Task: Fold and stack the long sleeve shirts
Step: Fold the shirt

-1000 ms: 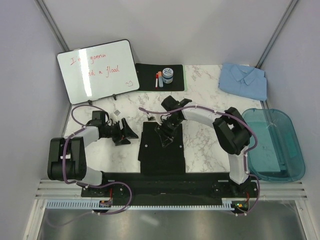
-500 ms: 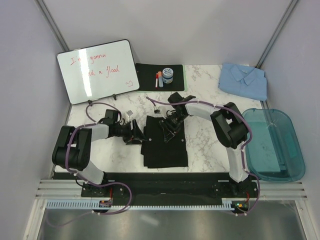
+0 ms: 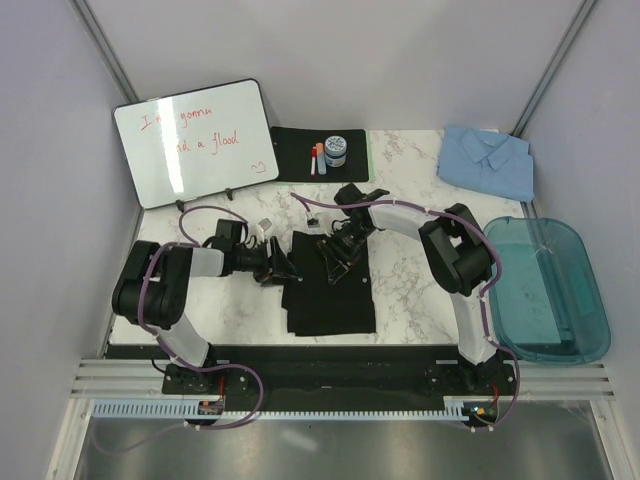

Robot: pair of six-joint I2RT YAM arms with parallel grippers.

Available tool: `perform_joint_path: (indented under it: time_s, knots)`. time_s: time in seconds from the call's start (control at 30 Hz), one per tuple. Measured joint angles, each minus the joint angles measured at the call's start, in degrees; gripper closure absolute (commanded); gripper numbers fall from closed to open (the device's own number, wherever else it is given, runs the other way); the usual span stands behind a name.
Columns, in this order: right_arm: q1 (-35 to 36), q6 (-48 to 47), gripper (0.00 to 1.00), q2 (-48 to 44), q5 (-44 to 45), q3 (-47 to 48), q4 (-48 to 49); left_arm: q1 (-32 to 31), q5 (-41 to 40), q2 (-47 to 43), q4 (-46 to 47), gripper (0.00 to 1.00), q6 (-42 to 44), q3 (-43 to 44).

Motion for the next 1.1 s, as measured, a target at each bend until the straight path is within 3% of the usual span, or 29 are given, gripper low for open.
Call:
perform_joint_path:
  time_s: [0.33,0.43,0.47,0.57,0.73,0.9,1.1]
  knots:
    - [-0.1,0.2,0.55,0.2,-0.3,0.1,-0.1,-3.2,3.0,2.8,9.7,0.42,-3.4,-1.7]
    - [-0.1,0.2,0.54,0.2,-0.4,0.1,-0.1,-4.1,3.3,3.8,11.5,0.57,-4.5,-1.7]
    - [-0.1,0.3,0.54,0.2,-0.4,0.1,-0.1,-4.3,2.7,4.2,11.7,0.75,-4.6,-1.7]
    - [-0.1,0.5,0.51,0.2,-0.6,0.1,0.0,-4.4,1.5,4.5,10.4,0.98,-4.3,-1.6]
    - [-0.5,1.6,0.35,0.1,-2.3,0.2,0.3,-4.8,-2.8,3.0,-4.3,0.98,2.4,4.9]
    - [-4.9,3.5,0.34,-1.6,-3.3,0.2,1.4,-4.2,-10.6,0.7,-23.8,0.98,14.6,16.6]
    - [-15.6,4.4,0.34,-6.4,-2.8,-1.6,0.9,-0.5,-22.3,3.5,-44.6,0.98,28.5,31.8]
